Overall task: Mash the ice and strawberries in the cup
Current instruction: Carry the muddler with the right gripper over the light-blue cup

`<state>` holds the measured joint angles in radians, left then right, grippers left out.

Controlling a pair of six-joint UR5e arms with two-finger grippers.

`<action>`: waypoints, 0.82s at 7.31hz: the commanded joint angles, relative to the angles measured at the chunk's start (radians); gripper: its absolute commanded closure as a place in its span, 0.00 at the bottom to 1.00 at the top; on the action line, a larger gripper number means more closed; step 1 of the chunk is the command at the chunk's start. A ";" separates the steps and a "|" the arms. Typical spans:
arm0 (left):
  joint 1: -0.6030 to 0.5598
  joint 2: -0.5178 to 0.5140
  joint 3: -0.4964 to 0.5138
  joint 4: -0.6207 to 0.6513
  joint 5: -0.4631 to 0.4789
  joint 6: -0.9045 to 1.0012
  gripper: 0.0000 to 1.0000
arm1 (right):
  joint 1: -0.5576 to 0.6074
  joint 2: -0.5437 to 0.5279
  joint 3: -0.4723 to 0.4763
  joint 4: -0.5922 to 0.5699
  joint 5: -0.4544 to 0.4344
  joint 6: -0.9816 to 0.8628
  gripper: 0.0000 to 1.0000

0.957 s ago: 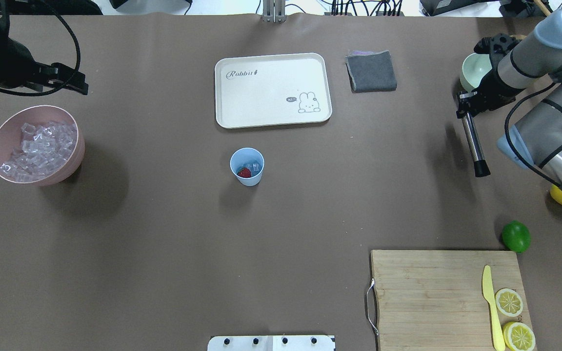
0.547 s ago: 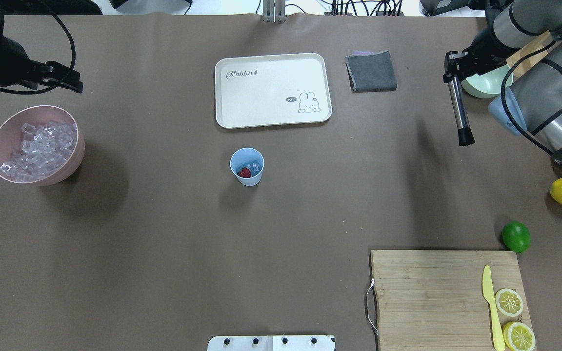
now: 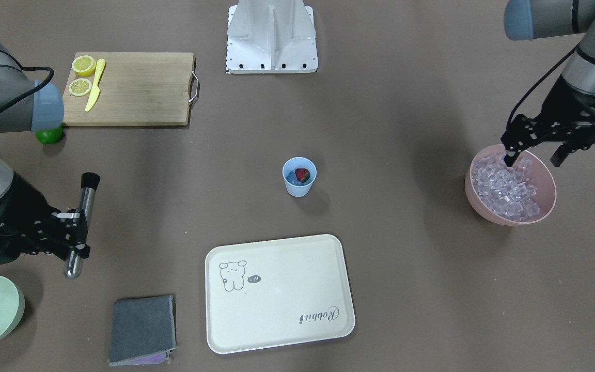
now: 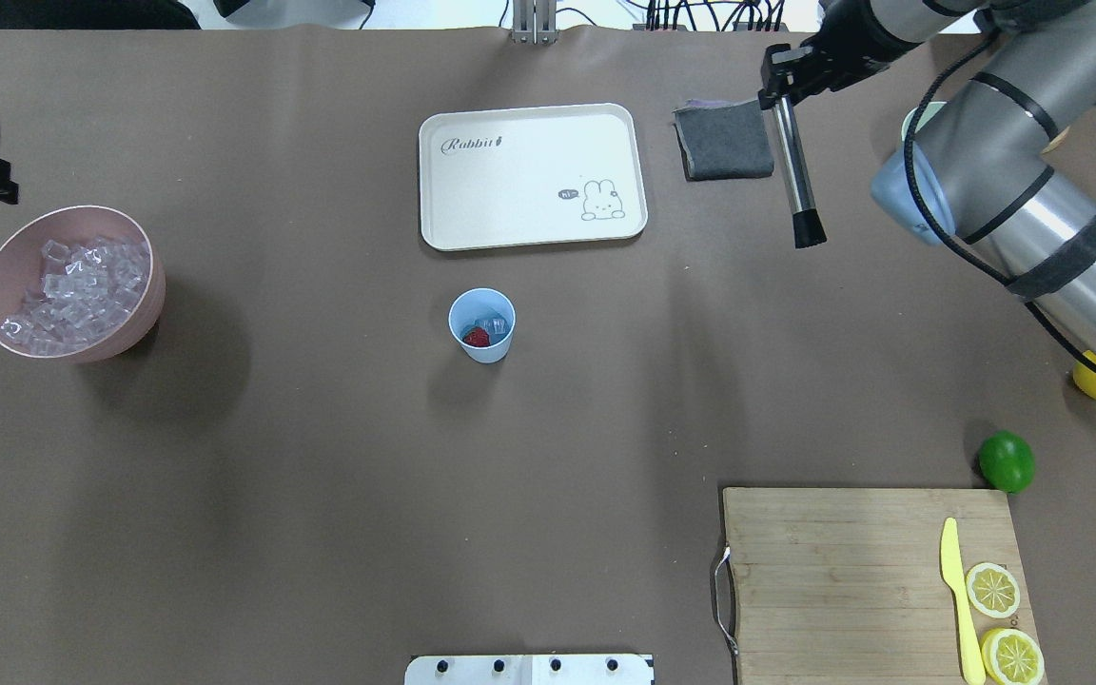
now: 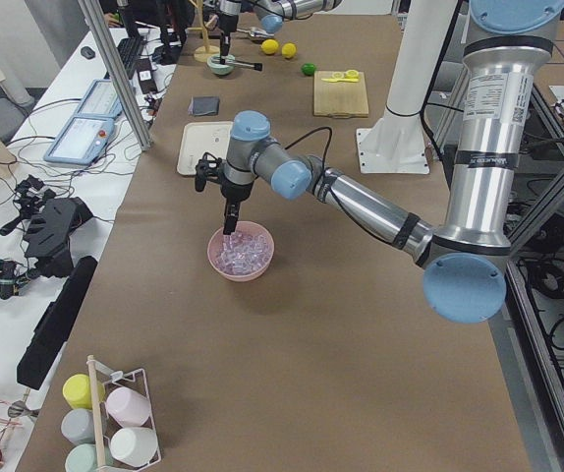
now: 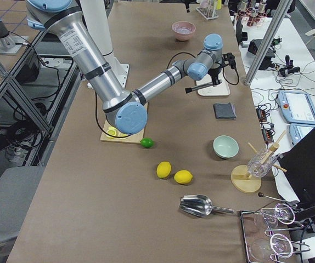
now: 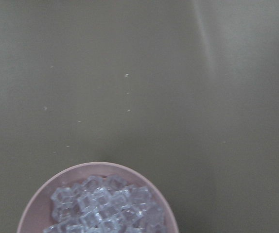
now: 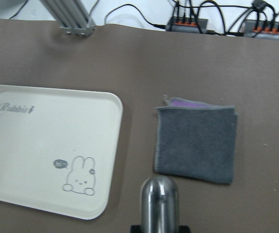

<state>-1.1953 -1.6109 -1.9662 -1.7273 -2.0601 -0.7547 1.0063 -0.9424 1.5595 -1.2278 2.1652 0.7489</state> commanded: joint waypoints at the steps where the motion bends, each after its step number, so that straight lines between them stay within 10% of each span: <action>1: -0.099 0.147 0.004 0.000 -0.003 -0.002 0.03 | -0.095 0.068 0.079 0.016 -0.063 -0.008 1.00; 6: -0.196 0.226 -0.008 0.000 -0.114 -0.050 0.03 | -0.274 0.076 0.070 0.423 -0.487 0.015 1.00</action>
<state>-1.3816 -1.3873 -1.9763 -1.7271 -2.1519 -0.7860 0.7984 -0.8632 1.6298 -0.9065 1.8271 0.7507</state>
